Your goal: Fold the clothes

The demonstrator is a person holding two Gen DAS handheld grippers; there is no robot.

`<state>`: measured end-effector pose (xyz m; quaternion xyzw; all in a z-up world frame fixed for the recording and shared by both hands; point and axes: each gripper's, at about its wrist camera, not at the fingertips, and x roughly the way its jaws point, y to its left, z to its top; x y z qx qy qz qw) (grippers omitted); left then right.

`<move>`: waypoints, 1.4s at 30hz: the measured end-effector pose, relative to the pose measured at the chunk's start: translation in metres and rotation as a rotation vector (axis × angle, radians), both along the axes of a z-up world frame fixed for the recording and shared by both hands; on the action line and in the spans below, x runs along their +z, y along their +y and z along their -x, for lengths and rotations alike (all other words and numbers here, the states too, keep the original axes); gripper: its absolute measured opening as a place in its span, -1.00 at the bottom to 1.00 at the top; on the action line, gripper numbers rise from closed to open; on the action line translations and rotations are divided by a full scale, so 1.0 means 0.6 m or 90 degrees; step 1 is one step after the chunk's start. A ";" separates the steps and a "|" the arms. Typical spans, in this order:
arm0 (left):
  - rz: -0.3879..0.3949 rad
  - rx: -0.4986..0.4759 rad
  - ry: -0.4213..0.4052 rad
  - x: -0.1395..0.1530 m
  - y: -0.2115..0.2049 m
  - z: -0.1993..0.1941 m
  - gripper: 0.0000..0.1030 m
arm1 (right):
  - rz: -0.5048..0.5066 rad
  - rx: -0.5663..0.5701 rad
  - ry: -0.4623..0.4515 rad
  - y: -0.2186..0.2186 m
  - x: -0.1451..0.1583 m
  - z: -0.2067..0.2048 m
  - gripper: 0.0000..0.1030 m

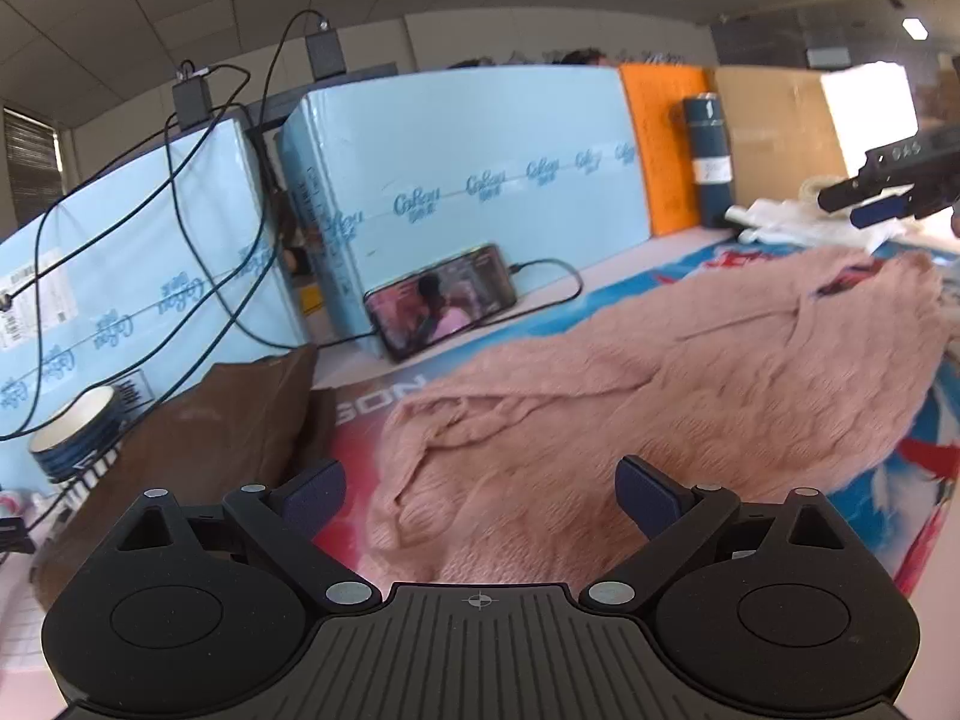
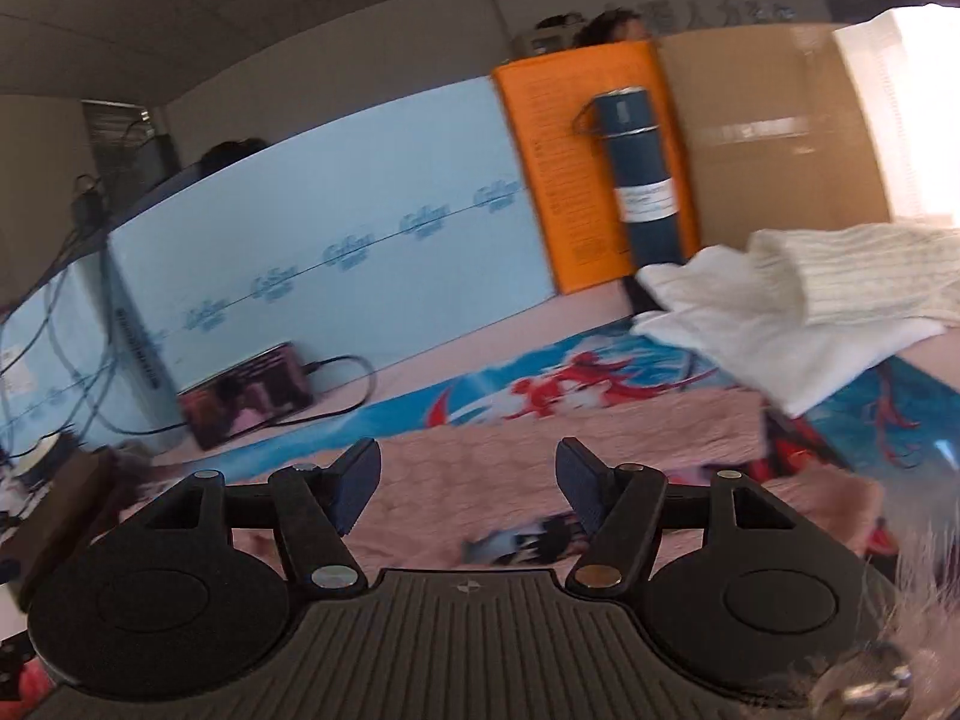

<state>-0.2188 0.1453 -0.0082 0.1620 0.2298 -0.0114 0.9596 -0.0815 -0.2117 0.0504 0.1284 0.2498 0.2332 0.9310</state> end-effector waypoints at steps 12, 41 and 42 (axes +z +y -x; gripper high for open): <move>-0.024 -0.027 0.005 -0.012 -0.006 0.030 0.98 | 0.148 0.230 -0.009 0.171 -0.061 0.023 -0.83; -0.227 -0.198 0.097 -0.001 -0.079 0.039 0.98 | 0.188 0.178 -0.155 -0.004 -0.036 0.094 1.00; -0.227 -0.208 0.104 -0.001 -0.081 0.035 0.98 | 0.200 0.182 -0.149 -0.014 -0.036 0.096 1.00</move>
